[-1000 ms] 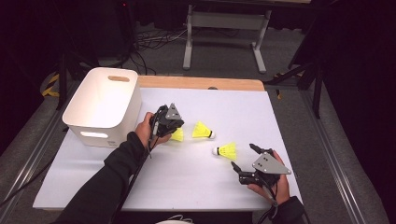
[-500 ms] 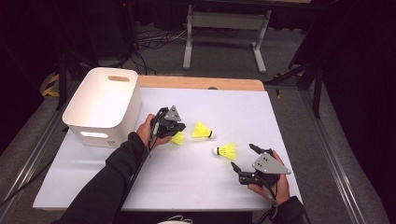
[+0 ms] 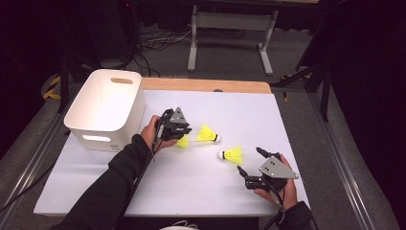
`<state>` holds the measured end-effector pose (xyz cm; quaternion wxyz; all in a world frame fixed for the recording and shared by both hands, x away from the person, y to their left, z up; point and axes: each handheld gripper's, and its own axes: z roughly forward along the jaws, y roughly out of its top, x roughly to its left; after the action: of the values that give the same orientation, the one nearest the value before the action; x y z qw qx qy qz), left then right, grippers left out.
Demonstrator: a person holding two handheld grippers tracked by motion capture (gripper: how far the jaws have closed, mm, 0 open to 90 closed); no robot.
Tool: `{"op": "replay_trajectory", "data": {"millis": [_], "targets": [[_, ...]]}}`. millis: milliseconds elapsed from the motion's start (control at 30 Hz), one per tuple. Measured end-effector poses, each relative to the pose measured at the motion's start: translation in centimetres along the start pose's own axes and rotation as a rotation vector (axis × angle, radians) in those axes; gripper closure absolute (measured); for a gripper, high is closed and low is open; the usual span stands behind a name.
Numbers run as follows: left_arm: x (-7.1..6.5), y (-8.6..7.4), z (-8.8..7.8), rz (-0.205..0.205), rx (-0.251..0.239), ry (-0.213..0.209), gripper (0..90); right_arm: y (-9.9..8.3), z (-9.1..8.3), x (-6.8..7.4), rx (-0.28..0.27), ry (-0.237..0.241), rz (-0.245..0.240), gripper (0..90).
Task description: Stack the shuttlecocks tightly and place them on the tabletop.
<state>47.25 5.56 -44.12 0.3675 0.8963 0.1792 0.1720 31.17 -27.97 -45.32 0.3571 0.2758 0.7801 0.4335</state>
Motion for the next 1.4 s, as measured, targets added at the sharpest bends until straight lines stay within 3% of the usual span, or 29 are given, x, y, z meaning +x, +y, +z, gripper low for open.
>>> {"op": "replay_trajectory", "data": {"millis": [200, 267, 433, 567, 867, 967, 1100, 1133, 1400], "targets": [[0.0, 0.2, -0.6, -0.004, -0.021, 0.022, 68.5, 0.1, -0.2, -0.1, -0.011, -0.006, 0.002, 13.5], [0.0, 0.3, -0.8, -0.011, -0.025, 0.039, 62.9, 0.1, -0.2, -0.1, -0.013, -0.005, 0.004, 13.4], [-0.1, 0.6, -1.9, -0.022, -0.084, 0.077, 50.6, 0.1, -0.2, 0.0, -0.012, -0.004, 0.000, 13.3], [-0.4, 0.7, -2.8, -0.025, -0.121, 0.082, 44.5, 0.2, -0.3, -0.1, -0.012, -0.007, 0.008, 13.3], [-2.3, 0.5, -6.1, 0.039, -0.257, 0.113, 31.1, 0.4, -0.4, 0.0, -0.014, -0.005, 0.008, 12.5], [-3.1, -0.2, -7.3, 0.078, -0.290, 0.124, 29.2, 0.5, -0.4, 0.0, -0.010, -0.009, 0.019, 12.9], [-3.5, -0.9, -8.3, 0.080, -0.314, 0.127, 26.0, 0.6, -0.4, -0.1, -0.008, -0.010, 0.031, 13.2], [-3.9, -1.7, -9.2, 0.080, -0.336, 0.123, 25.3, 0.7, -0.4, -0.1, -0.010, -0.009, 0.039, 13.4], [-5.7, -5.1, -11.6, 0.103, -0.363, 0.113, 23.0, 0.9, -0.6, -0.2, -0.017, -0.005, 0.058, 14.5]]}}
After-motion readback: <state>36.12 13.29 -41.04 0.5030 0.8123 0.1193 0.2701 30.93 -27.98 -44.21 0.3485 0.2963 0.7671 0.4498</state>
